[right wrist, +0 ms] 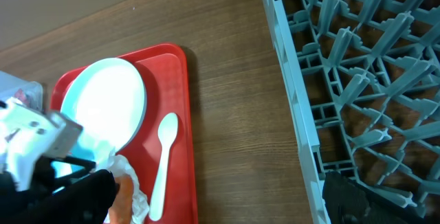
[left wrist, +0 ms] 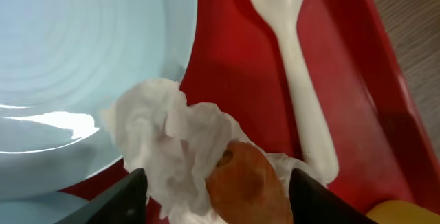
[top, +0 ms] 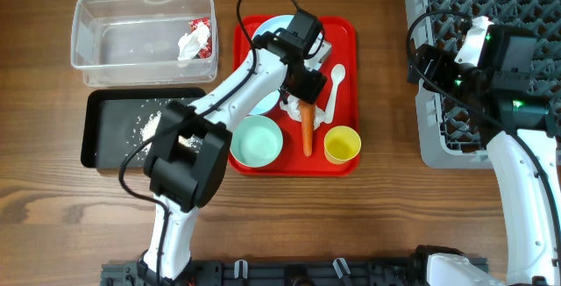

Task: Sort waste into correct bins and load items into the dishwasher rack
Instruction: 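Reach the left gripper down to the tissue-wrapped carrot on the red tray, then close the left gripper on the carrot through the tissue, then lift the carrot over the black tray and release it there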

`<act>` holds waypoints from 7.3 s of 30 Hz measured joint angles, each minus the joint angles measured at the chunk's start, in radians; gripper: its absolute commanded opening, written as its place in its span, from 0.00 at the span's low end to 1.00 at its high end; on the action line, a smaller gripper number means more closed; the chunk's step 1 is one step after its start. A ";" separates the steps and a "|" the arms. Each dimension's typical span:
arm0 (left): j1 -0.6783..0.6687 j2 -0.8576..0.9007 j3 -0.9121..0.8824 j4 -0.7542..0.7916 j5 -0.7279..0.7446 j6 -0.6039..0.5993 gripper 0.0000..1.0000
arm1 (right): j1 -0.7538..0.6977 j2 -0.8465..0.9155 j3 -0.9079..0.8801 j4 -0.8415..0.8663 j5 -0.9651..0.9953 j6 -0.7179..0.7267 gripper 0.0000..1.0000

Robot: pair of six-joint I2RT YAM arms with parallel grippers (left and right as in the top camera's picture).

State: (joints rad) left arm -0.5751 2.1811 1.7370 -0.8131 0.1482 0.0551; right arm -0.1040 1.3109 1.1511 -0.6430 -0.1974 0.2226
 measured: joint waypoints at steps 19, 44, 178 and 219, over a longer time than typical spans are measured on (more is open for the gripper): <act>0.000 0.009 -0.006 0.034 0.000 -0.011 0.04 | 0.000 0.000 0.000 0.000 0.000 0.000 1.00; 0.000 -0.128 0.085 -0.061 0.000 -0.037 0.56 | 0.000 0.000 0.000 0.000 0.000 0.000 1.00; -0.104 0.015 -0.061 -0.166 -0.079 -0.442 0.18 | 0.000 0.000 0.000 -0.001 0.000 0.000 1.00; 0.203 -0.185 0.278 -0.738 -0.140 -0.412 0.04 | 0.000 0.000 0.000 0.000 0.000 0.000 1.00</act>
State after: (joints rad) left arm -0.3717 1.9965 2.0148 -1.5513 0.0086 -0.3573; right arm -0.1040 1.3109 1.1511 -0.6430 -0.1974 0.2226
